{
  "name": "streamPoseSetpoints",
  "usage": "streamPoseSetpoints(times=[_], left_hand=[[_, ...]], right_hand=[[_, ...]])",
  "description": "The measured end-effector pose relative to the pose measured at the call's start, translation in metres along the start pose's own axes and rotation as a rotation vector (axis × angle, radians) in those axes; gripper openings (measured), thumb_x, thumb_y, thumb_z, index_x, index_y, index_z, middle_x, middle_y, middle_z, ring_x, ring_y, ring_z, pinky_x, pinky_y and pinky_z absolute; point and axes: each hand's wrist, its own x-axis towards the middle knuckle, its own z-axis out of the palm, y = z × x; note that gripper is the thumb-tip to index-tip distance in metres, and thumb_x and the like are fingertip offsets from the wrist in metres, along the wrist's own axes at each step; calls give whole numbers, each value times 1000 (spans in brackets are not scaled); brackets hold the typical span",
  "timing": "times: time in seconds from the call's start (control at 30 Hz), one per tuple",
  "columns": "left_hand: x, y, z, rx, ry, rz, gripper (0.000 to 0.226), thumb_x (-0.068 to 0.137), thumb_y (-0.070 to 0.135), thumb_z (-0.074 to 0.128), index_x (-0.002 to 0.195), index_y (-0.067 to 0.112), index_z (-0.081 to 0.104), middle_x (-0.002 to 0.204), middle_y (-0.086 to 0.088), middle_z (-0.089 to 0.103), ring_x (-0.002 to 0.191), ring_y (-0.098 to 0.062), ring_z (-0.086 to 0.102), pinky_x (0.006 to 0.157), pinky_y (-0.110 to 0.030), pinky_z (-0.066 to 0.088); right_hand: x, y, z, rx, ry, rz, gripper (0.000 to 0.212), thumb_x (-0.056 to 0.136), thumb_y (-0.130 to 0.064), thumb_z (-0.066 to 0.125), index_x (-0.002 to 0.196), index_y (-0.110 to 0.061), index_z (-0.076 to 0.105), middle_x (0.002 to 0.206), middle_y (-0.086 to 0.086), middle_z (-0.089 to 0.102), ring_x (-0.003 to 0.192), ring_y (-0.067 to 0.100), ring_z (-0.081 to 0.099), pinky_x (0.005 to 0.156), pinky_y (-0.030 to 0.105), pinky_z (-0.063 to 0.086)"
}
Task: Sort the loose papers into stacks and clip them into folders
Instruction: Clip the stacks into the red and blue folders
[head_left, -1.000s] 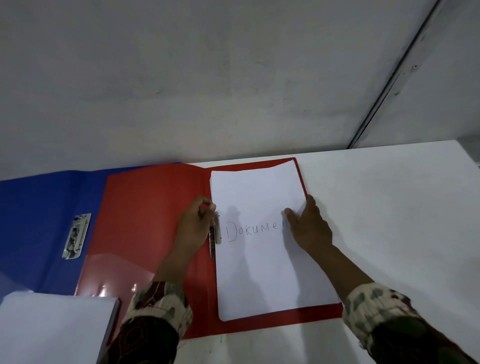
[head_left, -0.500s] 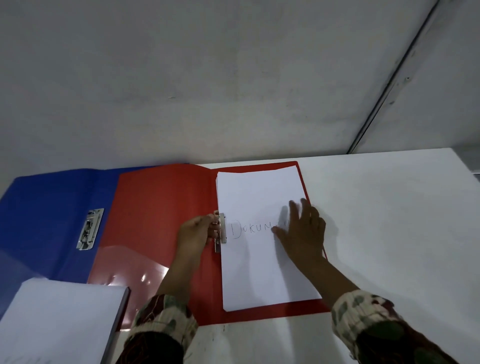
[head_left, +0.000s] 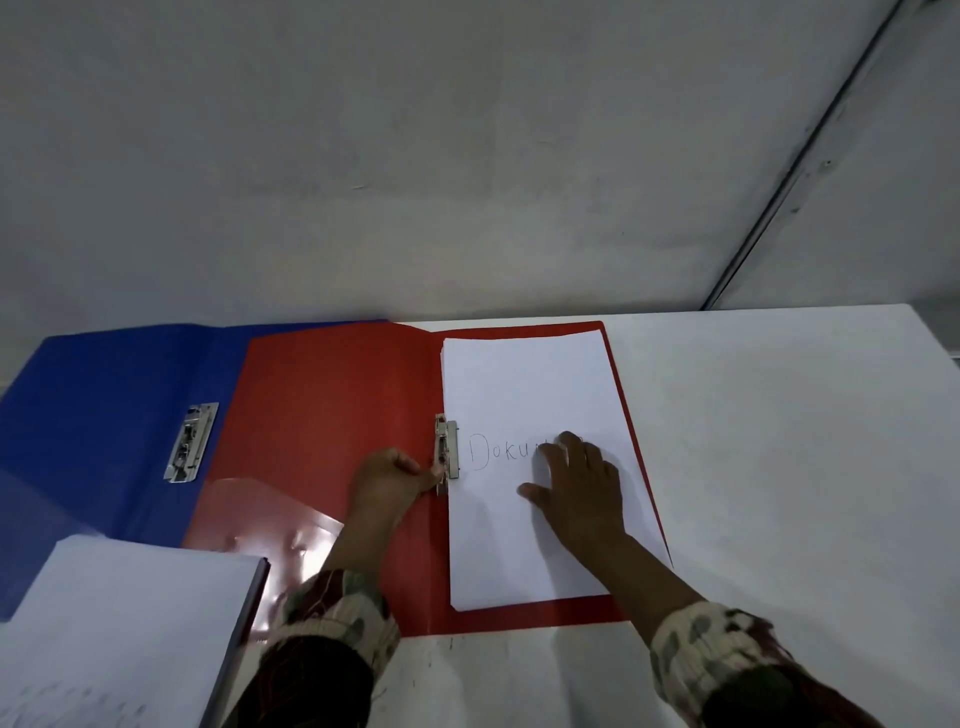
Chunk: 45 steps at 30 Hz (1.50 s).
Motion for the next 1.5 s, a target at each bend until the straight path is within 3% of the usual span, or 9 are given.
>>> streamPoseSetpoints(times=[0.67,0.77,0.87,0.97,1.03,1.1,1.23,1.37,1.5], left_hand=[[-7,-18,13,329,37,121,41,79,29,70,55,20,37,59,5,43,72,-25,52,64,-27,33],[-27,-29,17,445,11,228,16,88,29,57,78,18,51,85,-3,54,93,-29,56,73,-33,41],[-53,-55,17,736,94,328,32,92,36,47,118,19,52,123,-6,49,114,-25,45,96,-38,38],[-72,-77,15,723,208,347,43,89,40,52,125,17,53,140,-13,43,130,-35,37,106,-53,26],[-79,-85,10,727,199,277,50,89,47,48,131,18,50,148,-14,34,139,-37,26,109,-59,17],[-79,-89,9,776,177,290,57,86,54,38,124,16,57,140,-18,46,130,-42,40,99,-66,28],[-83,-86,6,854,89,253,50,75,49,52,105,12,68,114,-21,65,102,-44,63,74,-68,45],[-86,-83,4,802,133,295,52,91,44,47,136,18,44,150,-14,32,139,-36,28,107,-60,24],[-86,-88,2,755,116,323,61,91,53,34,143,23,31,156,-9,17,144,-31,13,112,-55,15]], right_hand=[[-1,-3,-2,-64,17,-31,57,94,-43,44,143,-17,28,153,6,21,141,27,21,112,38,24],[-14,-8,5,-114,19,-83,50,93,-28,51,139,-14,37,152,12,27,140,32,27,111,42,28],[-32,-11,27,-142,111,-149,53,48,-14,89,98,-16,71,115,14,67,104,35,66,83,44,53],[-49,-10,32,-46,169,-32,59,46,-30,91,100,-17,70,116,16,66,105,37,64,82,48,53],[-56,-2,26,119,202,163,76,71,-45,75,134,-15,46,148,19,35,136,39,33,107,50,32],[-55,12,21,236,187,367,90,78,-56,62,146,-14,20,156,16,8,145,33,7,116,45,15],[-60,26,8,339,227,539,107,68,-59,69,146,-11,13,153,16,16,140,35,17,111,46,22],[-54,30,-6,377,187,579,108,65,-50,78,144,-10,16,143,18,32,129,36,36,103,44,35],[-46,48,-17,548,116,593,92,66,-38,82,135,-5,31,135,19,43,122,37,45,98,42,41]])
